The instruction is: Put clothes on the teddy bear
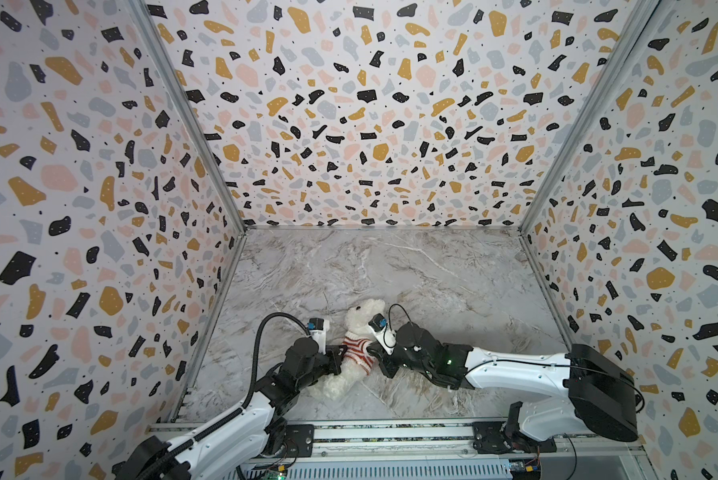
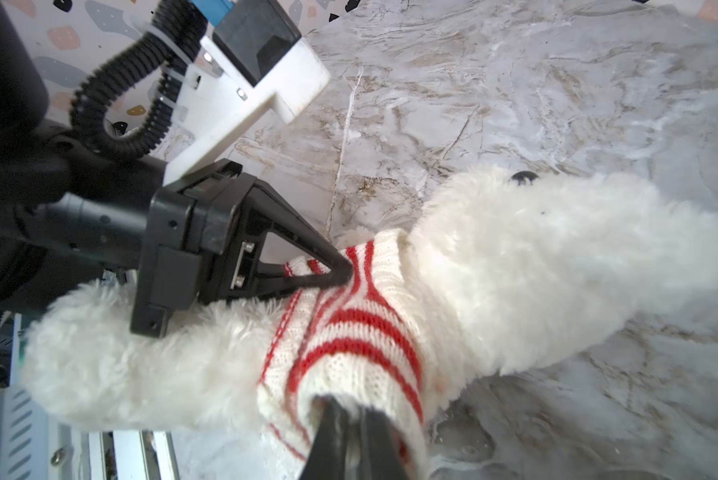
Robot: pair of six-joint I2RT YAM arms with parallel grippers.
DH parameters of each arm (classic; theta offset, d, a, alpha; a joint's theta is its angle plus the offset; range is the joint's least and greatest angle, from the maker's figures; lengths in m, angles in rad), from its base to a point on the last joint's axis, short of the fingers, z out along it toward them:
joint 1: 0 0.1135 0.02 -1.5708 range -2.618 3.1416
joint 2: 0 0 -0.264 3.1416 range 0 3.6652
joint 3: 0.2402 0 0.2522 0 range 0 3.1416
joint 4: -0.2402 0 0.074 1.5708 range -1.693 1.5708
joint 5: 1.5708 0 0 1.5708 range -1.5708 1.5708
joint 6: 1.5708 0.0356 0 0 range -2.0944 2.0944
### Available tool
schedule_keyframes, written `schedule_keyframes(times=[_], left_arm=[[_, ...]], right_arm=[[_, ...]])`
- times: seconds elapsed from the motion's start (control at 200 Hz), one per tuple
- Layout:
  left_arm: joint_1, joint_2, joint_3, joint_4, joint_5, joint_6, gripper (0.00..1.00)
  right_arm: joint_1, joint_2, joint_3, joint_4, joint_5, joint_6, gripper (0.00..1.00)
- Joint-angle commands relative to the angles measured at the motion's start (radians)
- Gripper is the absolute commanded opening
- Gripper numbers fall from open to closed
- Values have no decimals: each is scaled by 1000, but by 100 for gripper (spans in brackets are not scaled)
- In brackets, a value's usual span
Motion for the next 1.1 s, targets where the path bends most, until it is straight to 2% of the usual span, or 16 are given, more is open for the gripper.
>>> schedule_keyframes(times=[0.0, 0.17, 0.29, 0.425, 0.566, 0.641, 0.816, 1.096], left_arm=[[8, 15, -25, -114, -61, 3, 0], [8, 6, -17, -140, -79, 1, 0], [8, -12, -2, -164, -77, 3, 0], [0, -70, 79, -237, -47, 38, 0], [-88, -134, 154, -250, -23, 60, 25], [-136, -126, 184, -267, -15, 71, 34], [-208, -76, 220, -314, -46, 79, 41], [-218, 8, 248, -248, -67, 74, 44]], right_arm=[[-8, -57, -18, 12, -100, -84, 0], [-47, -53, -39, 16, -128, -67, 0], [-77, -67, -84, 110, -196, -26, 0], [-109, -58, -102, 179, -256, 27, 0], [-126, -37, -86, 172, -254, 63, 0], [-145, -33, -89, 178, -258, 89, 0], [-153, -39, -94, 199, -286, 91, 0], [-151, -59, -93, 193, -330, 64, 0]])
